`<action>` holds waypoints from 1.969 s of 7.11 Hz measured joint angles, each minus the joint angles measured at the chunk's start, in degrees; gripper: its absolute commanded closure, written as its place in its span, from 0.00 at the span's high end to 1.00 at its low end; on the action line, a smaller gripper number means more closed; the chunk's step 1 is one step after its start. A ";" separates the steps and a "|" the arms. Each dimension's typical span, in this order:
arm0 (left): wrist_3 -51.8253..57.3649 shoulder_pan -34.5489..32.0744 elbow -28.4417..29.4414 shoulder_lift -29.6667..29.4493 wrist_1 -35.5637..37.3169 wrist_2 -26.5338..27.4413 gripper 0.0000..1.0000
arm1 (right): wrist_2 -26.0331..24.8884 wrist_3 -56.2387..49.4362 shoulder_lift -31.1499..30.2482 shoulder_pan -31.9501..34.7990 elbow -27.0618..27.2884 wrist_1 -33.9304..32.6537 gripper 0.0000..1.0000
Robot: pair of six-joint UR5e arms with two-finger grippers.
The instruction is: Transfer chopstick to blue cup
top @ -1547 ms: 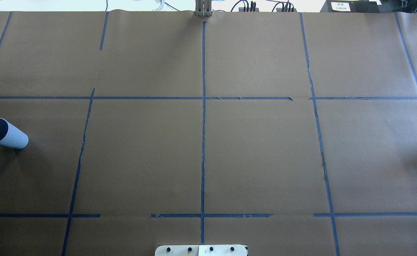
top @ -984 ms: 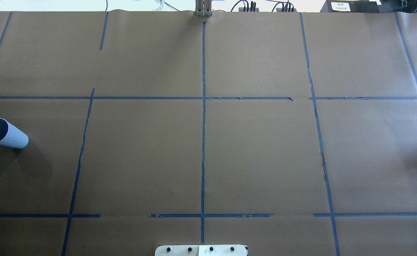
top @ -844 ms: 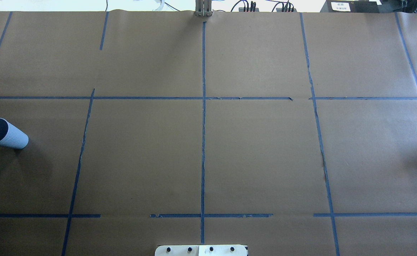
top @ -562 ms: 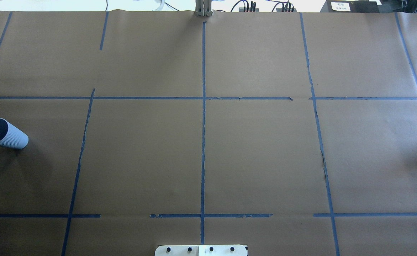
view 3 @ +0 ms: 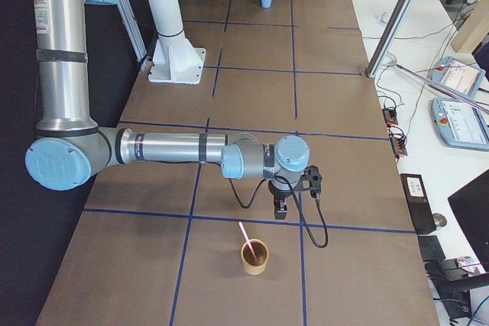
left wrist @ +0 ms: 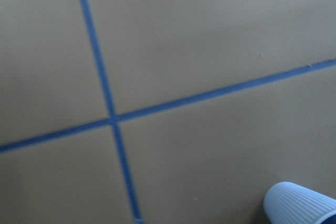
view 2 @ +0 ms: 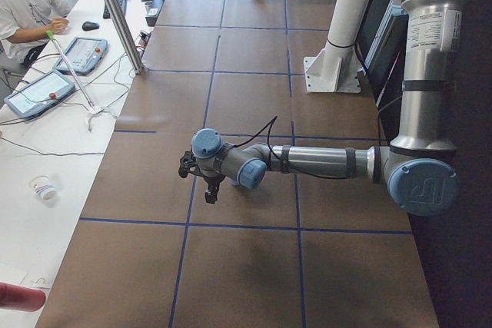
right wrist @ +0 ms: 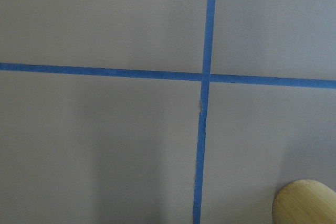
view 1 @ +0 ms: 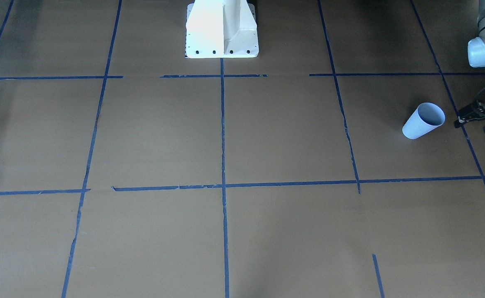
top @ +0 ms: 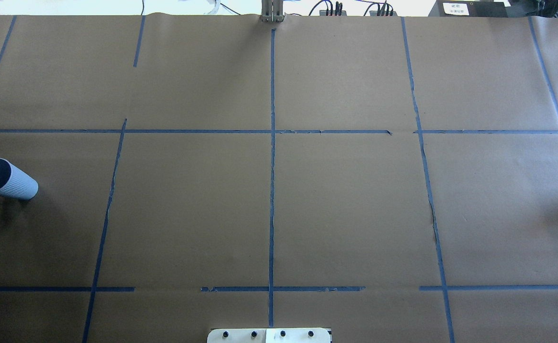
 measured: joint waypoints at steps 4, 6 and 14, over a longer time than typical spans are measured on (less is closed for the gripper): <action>-2.06 1.94 -2.00 2.21 -2.20 -3.50 0.95 | 0.11 -0.11 -0.05 -0.07 -0.39 0.07 1.00; -2.12 3.92 -1.68 3.24 -2.33 -3.54 0.37 | 0.13 -0.30 -0.05 -0.14 -0.61 0.11 1.00; -23.52 9.01 -2.36 -8.31 -0.86 -4.53 0.00 | 0.81 -0.41 -0.04 -0.81 -1.60 0.16 1.00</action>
